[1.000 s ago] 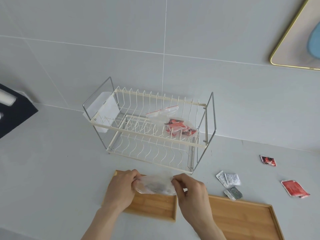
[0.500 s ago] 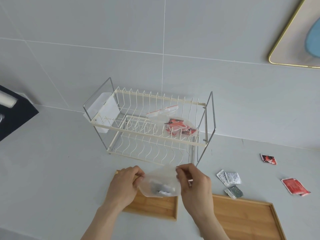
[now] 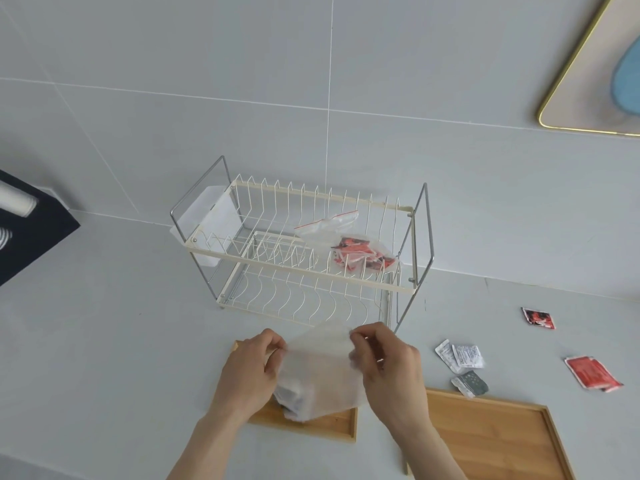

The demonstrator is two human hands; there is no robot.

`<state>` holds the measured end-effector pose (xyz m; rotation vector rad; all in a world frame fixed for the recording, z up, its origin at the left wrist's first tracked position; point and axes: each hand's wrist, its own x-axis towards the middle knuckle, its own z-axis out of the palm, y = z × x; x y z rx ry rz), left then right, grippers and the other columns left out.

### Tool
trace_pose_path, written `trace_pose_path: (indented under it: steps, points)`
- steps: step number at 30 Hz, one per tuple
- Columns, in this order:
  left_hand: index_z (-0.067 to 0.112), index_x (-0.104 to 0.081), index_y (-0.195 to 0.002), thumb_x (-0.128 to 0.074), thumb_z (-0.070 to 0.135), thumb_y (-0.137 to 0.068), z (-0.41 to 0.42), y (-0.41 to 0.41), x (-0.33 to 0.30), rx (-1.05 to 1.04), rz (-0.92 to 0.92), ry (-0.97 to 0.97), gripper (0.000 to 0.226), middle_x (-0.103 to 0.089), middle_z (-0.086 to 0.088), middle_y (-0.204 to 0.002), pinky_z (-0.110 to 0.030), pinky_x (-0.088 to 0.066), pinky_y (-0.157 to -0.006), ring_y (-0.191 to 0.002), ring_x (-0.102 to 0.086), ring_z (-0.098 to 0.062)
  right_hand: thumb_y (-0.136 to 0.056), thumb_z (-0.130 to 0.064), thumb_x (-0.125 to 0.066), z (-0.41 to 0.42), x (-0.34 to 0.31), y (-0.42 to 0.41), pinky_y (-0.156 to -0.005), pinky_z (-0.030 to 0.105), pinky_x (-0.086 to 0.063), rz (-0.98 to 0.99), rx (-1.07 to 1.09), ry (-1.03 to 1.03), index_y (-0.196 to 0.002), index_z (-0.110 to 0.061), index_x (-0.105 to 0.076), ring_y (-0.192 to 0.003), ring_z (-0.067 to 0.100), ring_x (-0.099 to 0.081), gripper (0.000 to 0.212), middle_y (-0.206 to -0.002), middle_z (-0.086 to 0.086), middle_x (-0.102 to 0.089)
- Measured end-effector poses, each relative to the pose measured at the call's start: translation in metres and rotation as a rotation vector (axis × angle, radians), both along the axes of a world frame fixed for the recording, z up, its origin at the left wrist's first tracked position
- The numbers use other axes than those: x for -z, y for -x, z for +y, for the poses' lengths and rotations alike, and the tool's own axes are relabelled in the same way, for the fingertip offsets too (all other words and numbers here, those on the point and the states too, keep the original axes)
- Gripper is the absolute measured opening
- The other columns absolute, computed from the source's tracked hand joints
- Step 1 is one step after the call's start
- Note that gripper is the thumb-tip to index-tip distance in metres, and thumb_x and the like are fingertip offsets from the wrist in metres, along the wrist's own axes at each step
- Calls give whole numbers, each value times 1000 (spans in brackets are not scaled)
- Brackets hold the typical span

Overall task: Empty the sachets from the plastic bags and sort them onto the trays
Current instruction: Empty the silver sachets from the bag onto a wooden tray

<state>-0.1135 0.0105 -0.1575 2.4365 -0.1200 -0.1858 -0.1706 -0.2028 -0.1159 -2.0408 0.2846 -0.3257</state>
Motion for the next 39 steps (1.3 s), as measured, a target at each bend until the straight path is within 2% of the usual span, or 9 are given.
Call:
trace_pose_path:
  steps: [10,14,17,20,24,26,29,35,39]
  points:
    - [40,-54,-104,-60,28,-96,2,7,4,-17,27,106,16,-66,24,-108,-16,-43,-78,-107,-61,-2,-96,-9,-65,-3,-1,4,-66,41,-61,-38,21,-57,-88,-22,-68,-71,12,-74,16,-73,-4,-74]
    - [42,-41,-139,-72,28,-90,1,14,-3,-222,208,492,60,-52,11,-133,-32,-41,-98,-124,-53,-13,-99,-10,-61,-5,-5,5,-66,44,-62,34,42,-304,-87,-15,-68,-66,21,-74,15,-73,5,-75]
    - [46,-26,-148,-78,41,-83,5,21,-4,-306,464,764,84,-48,14,-140,-38,-36,-108,-126,-53,-11,-102,-12,-56,-5,-3,5,-64,46,-60,90,114,-548,-91,-9,-69,-66,31,-73,16,-74,11,-75]
    - [31,-50,-139,-80,42,-72,15,25,0,-251,608,852,75,-68,6,-131,-46,-46,-108,-118,-67,-19,-104,-15,-54,-4,3,3,-65,40,-57,210,170,-723,-99,-5,-68,-67,30,-71,19,-76,12,-75]
    - [14,-69,-116,-75,19,-70,23,26,2,-322,569,829,47,-75,-19,-106,-44,-55,-84,-90,-73,-28,-98,-33,-64,-1,28,5,-81,47,-59,404,162,-746,-107,-17,-70,-83,30,-76,19,-92,6,-81]
    - [7,-68,-112,-73,16,-69,29,24,2,-399,521,848,44,-72,-26,-92,-43,-52,-77,-78,-66,-28,-93,-32,-71,3,37,10,-72,41,-60,515,114,-704,-109,-18,-70,-84,28,-78,21,-95,5,-81]
    - [8,-66,-112,-75,9,-80,45,17,0,-435,494,805,34,-73,-10,-76,-38,-50,-70,-67,-64,-26,-94,-2,-67,15,42,13,-50,31,-52,578,103,-717,-110,-1,-68,-61,23,-70,17,-84,12,-73]
    - [26,-63,-111,-71,12,-67,100,10,0,-457,504,644,47,-76,-7,-95,-54,-56,-87,-93,-73,-33,-94,2,-64,63,59,-4,-45,26,-49,562,178,-600,-101,-1,-68,-56,23,-64,9,-77,12,-70]
    - [24,-61,-111,-72,7,-85,144,2,9,-522,429,622,33,-73,-10,-99,-48,-58,-80,-92,-72,-32,-88,-3,-72,112,67,-22,-56,35,-54,598,191,-504,-95,-6,-72,-62,27,-72,8,-78,11,-76]
